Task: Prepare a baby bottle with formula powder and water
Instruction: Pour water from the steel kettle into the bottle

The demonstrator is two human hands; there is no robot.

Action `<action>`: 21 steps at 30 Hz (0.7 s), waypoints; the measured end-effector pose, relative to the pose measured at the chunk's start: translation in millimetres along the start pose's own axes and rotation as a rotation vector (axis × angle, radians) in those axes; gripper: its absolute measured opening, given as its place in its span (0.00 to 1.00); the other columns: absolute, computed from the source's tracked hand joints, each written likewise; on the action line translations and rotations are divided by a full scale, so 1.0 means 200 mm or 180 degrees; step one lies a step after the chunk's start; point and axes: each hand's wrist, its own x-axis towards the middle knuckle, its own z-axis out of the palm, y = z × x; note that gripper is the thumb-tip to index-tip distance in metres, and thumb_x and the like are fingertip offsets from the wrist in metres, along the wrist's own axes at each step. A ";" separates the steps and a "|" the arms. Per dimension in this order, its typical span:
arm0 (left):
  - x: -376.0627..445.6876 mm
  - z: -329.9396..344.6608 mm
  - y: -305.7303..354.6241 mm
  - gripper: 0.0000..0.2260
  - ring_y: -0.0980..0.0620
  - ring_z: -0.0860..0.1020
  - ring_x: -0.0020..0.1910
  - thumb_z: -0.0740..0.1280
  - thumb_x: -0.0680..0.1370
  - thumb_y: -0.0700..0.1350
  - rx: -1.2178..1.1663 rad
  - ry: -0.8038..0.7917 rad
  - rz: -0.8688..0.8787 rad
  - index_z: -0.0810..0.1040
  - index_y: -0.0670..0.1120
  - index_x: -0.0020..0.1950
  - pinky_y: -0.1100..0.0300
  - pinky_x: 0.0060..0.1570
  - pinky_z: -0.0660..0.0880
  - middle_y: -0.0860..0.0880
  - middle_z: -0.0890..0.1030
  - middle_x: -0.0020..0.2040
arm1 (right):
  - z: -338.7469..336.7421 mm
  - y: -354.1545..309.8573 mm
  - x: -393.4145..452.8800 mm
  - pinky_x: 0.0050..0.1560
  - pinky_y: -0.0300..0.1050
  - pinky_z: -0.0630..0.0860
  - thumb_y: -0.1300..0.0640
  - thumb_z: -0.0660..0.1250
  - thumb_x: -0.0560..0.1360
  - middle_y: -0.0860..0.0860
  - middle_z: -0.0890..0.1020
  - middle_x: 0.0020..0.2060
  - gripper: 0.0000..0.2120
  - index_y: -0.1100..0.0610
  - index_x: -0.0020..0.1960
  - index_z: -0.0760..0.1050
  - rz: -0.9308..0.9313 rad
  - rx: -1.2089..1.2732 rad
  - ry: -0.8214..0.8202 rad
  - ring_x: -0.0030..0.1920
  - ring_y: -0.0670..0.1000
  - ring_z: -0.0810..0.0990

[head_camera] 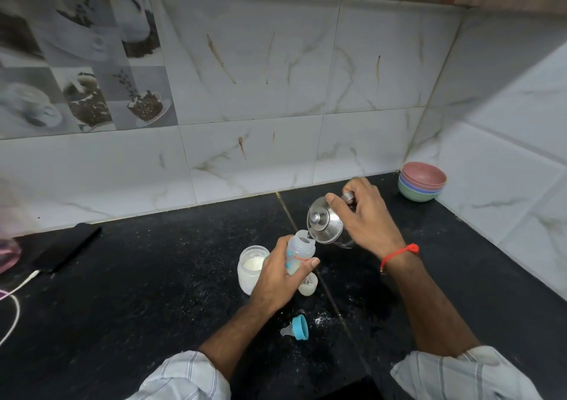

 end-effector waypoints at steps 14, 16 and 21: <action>0.05 -0.01 0.10 0.27 0.61 0.80 0.55 0.68 0.73 0.72 0.0026 0.0007 0.0172 0.69 0.62 0.67 0.69 0.50 0.76 0.59 0.81 0.57 | -0.09 -0.22 0.10 0.40 0.42 0.66 0.45 0.64 0.84 0.43 0.69 0.44 0.14 0.48 0.44 0.64 -0.0501 -0.0863 -0.0542 0.51 0.47 0.66; 0.06 -0.01 0.11 0.27 0.62 0.79 0.55 0.68 0.73 0.72 0.0031 0.0031 0.0188 0.69 0.62 0.67 0.70 0.49 0.75 0.60 0.81 0.56 | -0.09 -0.24 0.11 0.42 0.43 0.67 0.44 0.63 0.84 0.45 0.70 0.47 0.13 0.51 0.47 0.66 -0.0550 -0.0973 -0.0564 0.52 0.48 0.67; 0.06 -0.02 0.11 0.26 0.62 0.79 0.55 0.68 0.73 0.72 0.0012 0.0050 0.0185 0.68 0.63 0.66 0.68 0.50 0.76 0.60 0.81 0.56 | -0.10 -0.28 0.12 0.47 0.44 0.68 0.44 0.63 0.84 0.45 0.70 0.49 0.12 0.51 0.49 0.67 -0.0602 -0.1065 -0.0642 0.54 0.47 0.66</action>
